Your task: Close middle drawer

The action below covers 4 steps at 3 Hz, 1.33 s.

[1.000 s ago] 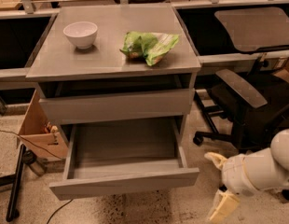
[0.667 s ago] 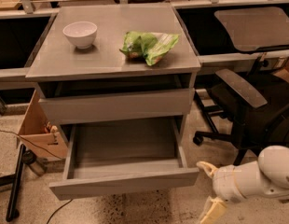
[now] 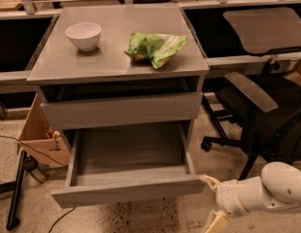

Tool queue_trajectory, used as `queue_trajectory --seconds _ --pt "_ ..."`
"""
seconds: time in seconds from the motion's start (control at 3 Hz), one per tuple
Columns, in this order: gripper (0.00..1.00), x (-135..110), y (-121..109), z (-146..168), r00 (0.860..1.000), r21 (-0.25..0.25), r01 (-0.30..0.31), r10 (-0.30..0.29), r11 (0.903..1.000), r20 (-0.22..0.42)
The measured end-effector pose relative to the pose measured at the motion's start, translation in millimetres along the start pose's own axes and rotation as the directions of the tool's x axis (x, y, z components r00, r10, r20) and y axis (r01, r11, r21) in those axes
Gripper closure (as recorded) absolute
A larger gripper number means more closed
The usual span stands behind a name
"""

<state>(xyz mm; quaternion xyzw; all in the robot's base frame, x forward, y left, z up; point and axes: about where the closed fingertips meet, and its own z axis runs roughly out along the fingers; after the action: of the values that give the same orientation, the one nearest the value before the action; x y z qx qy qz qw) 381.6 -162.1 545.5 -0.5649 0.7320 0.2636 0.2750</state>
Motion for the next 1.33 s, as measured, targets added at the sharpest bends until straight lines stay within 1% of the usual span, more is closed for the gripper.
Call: queue_trajectory --seconds 0.33,0.67,1.0,1.33 --pt "0.00 -1 -2 6 1.000 -0.026 -0.011 0.011 0.9996 -0.012" --pt "0.00 12 -6 32 0.999 -0.101 -0.048 0.048 0.9937 -0.001" --pt "0.00 34 -7 65 0.995 -0.150 -0.091 0.096 0.9845 0.024" --pt "0.00 53 -9 87 0.989 -0.175 -0.142 0.148 0.9743 0.021"
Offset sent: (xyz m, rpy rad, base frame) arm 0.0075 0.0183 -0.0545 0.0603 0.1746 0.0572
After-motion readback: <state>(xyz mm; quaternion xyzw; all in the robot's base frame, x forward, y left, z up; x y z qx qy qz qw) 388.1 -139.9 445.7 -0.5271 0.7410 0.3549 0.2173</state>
